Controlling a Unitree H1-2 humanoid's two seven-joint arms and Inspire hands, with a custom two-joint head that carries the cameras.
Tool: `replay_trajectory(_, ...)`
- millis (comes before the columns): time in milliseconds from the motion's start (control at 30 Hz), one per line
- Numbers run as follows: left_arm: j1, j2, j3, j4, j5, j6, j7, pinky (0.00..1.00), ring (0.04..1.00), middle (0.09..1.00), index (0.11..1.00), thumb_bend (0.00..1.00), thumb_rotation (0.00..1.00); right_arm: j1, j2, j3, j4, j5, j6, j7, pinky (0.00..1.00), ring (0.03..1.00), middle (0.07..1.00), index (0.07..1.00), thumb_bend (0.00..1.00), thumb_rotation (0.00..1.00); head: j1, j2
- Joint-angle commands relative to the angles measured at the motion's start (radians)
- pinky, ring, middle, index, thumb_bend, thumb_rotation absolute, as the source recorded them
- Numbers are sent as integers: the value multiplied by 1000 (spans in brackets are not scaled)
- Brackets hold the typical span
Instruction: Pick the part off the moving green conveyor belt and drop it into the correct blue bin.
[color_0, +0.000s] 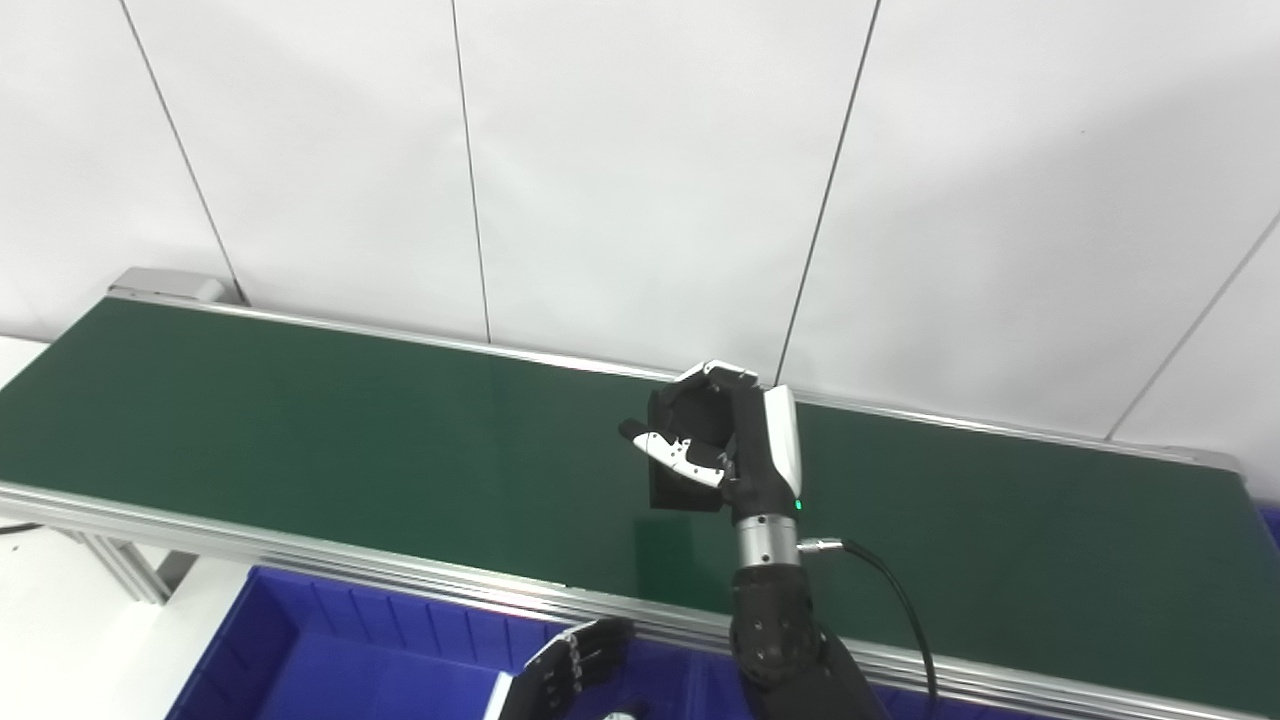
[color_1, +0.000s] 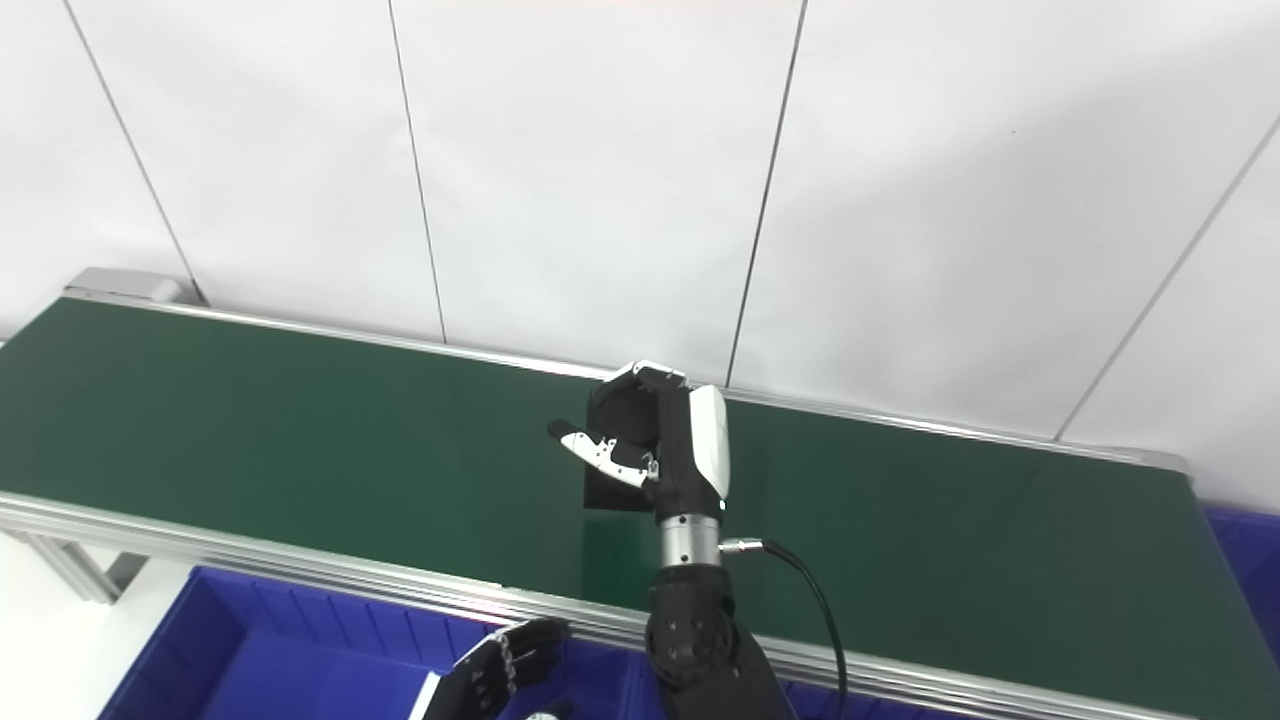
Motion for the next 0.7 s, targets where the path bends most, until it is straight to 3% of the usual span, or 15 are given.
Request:
replay_trajectory(0,5,-3,-2,-39,-5,-33,-8,739,729,748,728,582,0,34,-2,-10,-156,-5,16,38,415,443,496,263,502,0,-15,4)
replay_trajectory(133,5,5,-7,-42,-7,-33,-22,727,725,756,736,587,0,149,-11,-24,-379,-14,85,99,393,457,509,275,500,0,-40,7)
replay_trajectory(267,-2,9,-9,-38,-7,-33,-31,717,722,752,736,605,0,223,-13,-38,-509,-25,138,143,395,458,509,273,501,0,-70,11)
replay_trajectory(467,1,12,-9,-57,-15,-33,-47,709,722,745,728,596,0,337,-26,-51,-618,-40,152,180,389,456,511,250,500,0,-120,32)
replay_trajectory(667,13,16,1,-89,-42,-33,-84,757,740,749,726,581,0,507,-41,-69,-698,3,143,214,389,460,512,261,500,0,-184,98)
